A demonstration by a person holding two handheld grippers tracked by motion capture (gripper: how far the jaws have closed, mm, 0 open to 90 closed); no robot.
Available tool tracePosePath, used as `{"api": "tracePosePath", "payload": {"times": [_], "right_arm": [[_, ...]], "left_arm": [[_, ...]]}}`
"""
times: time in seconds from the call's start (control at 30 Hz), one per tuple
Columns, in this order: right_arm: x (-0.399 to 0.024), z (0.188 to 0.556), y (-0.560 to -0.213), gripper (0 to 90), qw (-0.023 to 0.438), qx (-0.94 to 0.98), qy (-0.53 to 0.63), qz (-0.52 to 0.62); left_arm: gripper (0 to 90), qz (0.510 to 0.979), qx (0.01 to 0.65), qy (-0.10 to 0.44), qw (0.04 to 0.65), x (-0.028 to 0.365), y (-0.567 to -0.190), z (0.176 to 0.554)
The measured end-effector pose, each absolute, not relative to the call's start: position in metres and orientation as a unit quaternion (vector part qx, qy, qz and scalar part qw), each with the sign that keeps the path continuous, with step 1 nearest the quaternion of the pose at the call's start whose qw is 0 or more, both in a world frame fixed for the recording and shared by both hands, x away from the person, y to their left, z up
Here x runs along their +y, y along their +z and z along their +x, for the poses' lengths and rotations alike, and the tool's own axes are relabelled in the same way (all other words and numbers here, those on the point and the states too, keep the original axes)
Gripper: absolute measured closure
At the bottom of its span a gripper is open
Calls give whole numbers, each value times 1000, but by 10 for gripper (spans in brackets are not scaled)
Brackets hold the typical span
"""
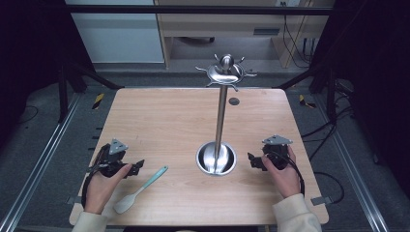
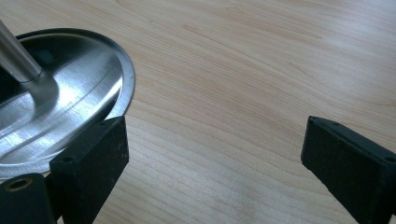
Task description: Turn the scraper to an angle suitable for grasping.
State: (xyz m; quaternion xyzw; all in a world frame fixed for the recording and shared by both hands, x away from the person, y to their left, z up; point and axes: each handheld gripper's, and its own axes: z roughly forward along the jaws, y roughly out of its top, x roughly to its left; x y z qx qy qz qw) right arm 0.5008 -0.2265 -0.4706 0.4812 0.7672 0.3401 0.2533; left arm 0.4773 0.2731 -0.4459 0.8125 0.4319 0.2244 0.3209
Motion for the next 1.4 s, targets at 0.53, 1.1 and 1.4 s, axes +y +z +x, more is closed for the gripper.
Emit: {"api": "tracePosePath", "payload": {"times": [0.53,1.1,1.4], "right_arm": [[-238,500,-471,83,263,745,342,508],[-233,501,-470,84,254,752,344,502],[-230,502,-472,87,251,759,341,495]], "left_arm": [[455,858,389,210,260,225,-422,475],[890,872,384,166,256,220,-446,472],[900,883,373,150,242,211,-457,472]]}}
